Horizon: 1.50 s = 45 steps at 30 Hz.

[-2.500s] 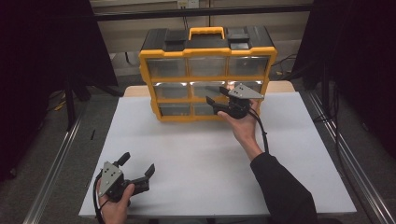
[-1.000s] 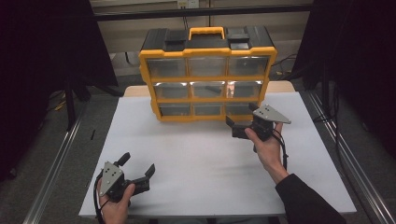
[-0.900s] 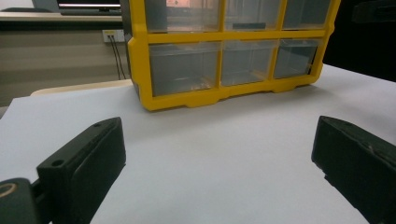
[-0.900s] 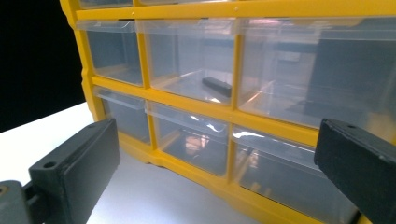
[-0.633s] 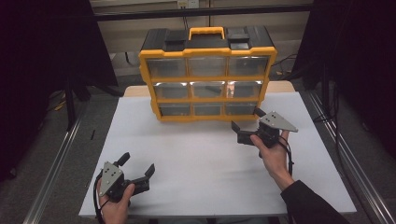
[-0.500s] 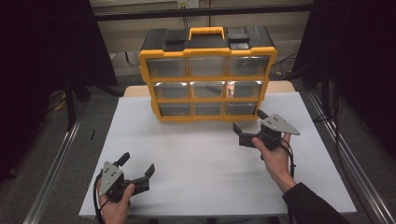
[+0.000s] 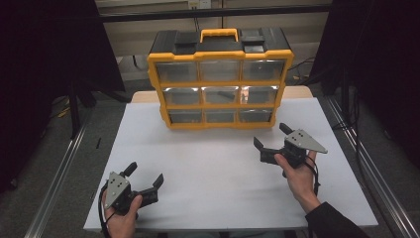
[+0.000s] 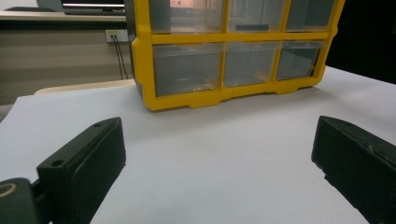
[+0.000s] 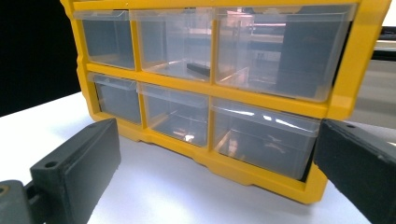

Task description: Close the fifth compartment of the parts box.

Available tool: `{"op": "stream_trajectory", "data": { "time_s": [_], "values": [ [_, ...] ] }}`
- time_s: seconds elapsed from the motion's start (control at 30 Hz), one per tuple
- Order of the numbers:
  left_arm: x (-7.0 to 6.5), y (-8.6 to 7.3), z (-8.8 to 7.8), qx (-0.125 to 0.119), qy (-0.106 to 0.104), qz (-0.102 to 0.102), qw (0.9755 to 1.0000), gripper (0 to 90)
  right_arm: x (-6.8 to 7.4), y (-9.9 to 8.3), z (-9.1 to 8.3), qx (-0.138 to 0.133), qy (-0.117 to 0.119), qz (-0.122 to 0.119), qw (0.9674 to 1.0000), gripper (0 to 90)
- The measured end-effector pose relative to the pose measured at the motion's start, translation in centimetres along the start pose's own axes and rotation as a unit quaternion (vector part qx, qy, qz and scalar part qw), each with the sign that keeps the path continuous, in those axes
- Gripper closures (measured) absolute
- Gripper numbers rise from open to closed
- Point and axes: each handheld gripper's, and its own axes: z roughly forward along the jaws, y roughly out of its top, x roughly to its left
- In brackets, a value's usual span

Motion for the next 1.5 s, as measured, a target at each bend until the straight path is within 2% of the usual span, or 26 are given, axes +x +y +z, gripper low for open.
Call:
{"op": "stream_trajectory", "data": {
  "time_s": [0.4, 0.8, 1.5],
  "values": [
    [0.0, 0.0, -0.1, -0.002, 0.004, -0.005, 1.0000, 3.0, -0.2, -0.6, -2.1, -0.001, -0.004, 0.000, 1.0000, 0.0],
    [0.0, 0.0, 0.0, 0.004, 0.010, -0.005, 0.9999, 3.0, -1.3, -1.6, -5.0, -0.002, -0.027, 0.013, 0.9995, 0.3],
    [0.1, -0.1, -0.3, 0.012, 0.018, -0.005, 0.9997, 3.0, -2.9, -3.1, -8.7, 0.001, -0.069, 0.023, 0.9974, 0.3]
  ]
}}
